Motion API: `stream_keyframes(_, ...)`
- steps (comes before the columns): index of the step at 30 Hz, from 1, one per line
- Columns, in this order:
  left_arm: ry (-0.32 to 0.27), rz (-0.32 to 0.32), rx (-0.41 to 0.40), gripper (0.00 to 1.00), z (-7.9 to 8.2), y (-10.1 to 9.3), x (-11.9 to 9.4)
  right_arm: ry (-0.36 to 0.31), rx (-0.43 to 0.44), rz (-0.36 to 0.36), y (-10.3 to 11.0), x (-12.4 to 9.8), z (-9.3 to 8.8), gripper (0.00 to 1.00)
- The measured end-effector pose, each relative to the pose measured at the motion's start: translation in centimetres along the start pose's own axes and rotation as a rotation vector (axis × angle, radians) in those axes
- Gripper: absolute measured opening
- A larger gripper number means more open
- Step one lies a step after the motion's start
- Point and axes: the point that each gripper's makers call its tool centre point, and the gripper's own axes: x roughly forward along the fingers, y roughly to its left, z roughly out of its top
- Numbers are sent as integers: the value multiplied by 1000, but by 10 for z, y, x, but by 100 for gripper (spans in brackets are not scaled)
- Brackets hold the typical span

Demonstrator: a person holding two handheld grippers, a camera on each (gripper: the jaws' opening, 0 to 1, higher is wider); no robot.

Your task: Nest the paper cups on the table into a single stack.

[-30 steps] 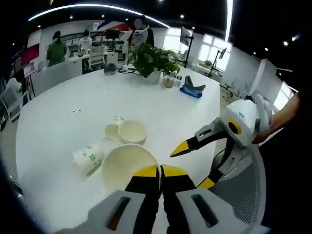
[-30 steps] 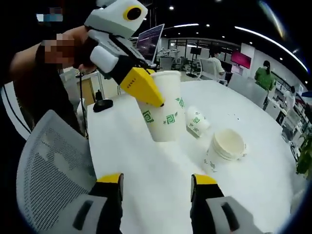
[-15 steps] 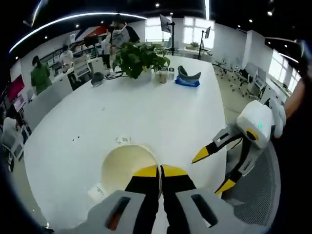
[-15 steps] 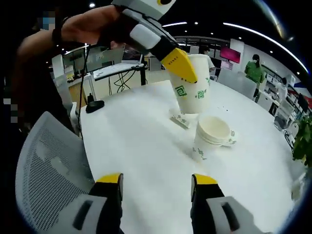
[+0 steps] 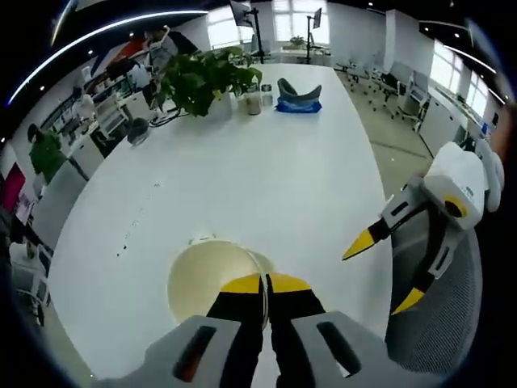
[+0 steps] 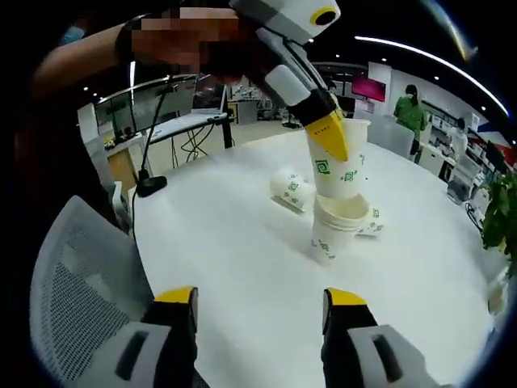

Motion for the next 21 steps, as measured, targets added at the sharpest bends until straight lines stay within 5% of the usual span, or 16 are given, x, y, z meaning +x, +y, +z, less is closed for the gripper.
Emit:
stream_keyframes(8, 77, -17, 20, 0, -4, -6, 19, -70, 54, -29, -5, -10, 14, 78)
stream_keyframes(21, 133, -48, 35, 0, -12, -10, 39, -96, 96, -47, -12, -16, 11, 78)
